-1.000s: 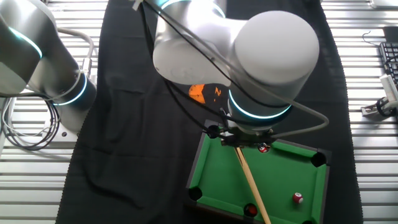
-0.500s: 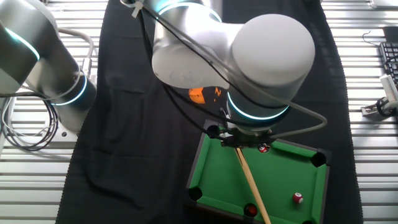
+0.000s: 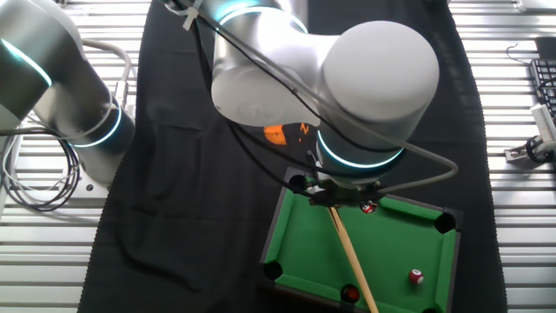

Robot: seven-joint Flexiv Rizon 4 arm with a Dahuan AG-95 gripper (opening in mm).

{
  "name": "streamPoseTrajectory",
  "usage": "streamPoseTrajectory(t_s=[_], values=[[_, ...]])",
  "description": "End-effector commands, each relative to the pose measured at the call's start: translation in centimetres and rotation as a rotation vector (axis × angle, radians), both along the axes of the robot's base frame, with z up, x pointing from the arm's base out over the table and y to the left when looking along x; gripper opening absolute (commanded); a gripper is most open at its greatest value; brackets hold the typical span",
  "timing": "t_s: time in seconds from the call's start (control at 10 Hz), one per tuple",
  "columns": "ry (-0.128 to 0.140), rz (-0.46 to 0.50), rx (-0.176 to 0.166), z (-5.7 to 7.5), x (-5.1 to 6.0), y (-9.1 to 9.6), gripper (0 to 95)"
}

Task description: Hit the pool ball

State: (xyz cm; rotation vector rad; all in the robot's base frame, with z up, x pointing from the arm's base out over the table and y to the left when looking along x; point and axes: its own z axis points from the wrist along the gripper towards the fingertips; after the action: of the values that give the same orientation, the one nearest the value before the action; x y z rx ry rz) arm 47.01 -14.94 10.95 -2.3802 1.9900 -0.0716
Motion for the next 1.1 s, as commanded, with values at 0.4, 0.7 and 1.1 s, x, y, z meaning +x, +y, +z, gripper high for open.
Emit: streamPoseTrajectory(t_s=[0.4, 0.7, 1.1], values=[[-0.021, 0.019, 0.002, -0.5, 0.0, 0.0, 38.0], [-0.027, 0.029, 0.008, -0.7, 0.0, 0.0, 38.0], [-0.027, 0.032, 0.004, -1.2, 0.1, 0.0, 38.0]])
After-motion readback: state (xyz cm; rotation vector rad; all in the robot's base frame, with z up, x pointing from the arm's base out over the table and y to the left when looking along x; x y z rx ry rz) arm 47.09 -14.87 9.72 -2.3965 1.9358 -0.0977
